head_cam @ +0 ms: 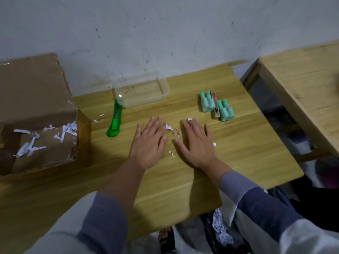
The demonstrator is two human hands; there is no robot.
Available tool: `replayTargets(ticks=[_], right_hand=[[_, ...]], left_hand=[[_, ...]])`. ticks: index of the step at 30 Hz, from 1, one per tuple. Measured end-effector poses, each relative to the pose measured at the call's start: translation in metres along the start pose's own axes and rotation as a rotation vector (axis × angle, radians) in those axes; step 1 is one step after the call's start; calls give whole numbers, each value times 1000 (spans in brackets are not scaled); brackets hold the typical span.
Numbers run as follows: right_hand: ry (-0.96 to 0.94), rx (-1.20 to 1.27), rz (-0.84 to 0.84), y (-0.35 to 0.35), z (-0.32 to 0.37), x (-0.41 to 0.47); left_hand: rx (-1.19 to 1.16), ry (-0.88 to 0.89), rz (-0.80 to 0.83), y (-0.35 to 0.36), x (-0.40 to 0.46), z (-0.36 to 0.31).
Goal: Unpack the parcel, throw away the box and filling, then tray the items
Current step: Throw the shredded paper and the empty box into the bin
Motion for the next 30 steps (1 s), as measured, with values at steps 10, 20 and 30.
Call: replayTargets(ticks=[10,20,30], right_hand=[[-22,251,-141,-26,-6,-25],[43,63,70,9,13,-19],[-98,13,-167,-6,27,-32]], left_hand=[[-299,45,-2,1,-34,-45],[-43,-191,-62,0,-55,10],[17,-194,-41,2,-54,8]])
Point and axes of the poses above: each hand's wrist, its own x-axis towards the middle knuckle, its own y-axis out of the palm, z = x × y, the point moved 10 cm from there along x, towards the middle knuckle, and after that the axes turned 3 degrees about -y, right-handed, at the moved point
